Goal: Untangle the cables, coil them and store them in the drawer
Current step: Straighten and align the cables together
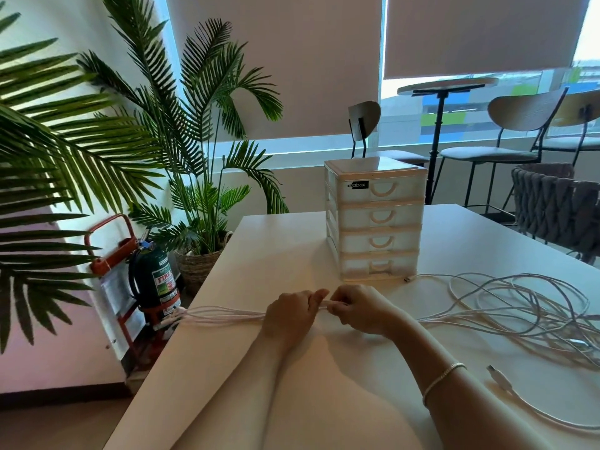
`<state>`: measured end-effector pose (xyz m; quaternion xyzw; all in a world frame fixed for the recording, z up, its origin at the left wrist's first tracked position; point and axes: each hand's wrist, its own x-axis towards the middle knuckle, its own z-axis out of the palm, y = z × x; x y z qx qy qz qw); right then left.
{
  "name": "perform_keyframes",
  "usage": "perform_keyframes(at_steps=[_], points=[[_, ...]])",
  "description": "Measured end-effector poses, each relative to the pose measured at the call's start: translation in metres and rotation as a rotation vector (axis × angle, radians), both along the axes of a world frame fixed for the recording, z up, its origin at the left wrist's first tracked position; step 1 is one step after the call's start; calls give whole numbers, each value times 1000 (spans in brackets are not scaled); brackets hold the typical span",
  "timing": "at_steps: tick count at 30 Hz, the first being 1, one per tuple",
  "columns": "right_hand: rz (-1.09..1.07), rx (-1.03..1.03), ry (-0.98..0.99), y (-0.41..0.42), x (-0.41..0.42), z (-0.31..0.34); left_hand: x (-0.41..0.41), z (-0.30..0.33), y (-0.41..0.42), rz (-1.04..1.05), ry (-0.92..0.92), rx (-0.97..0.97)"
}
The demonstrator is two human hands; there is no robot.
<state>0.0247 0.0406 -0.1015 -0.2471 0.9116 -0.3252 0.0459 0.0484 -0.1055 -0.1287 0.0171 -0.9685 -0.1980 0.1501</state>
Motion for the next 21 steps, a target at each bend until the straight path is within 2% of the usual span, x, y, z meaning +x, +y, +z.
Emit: perform_keyframes(at_steps=[3,8,11,14,16,21], points=[[-12,12,-54,4,3,5,2,-1,1,-6,15,-23],[-54,225,-22,13,-2,13,3,-1,1,38,20,-52],[-150,282,35,40,-11,19,3,-2,-2,67,49,-45],[-239,503,121,83,-23,26,2,-1,-3,69,58,-36],[-378,580,188,113,-31,29,2,0,-2,87,64,-37],[-777,481,304,148,-41,40,3,1,-2,109,74,-50]])
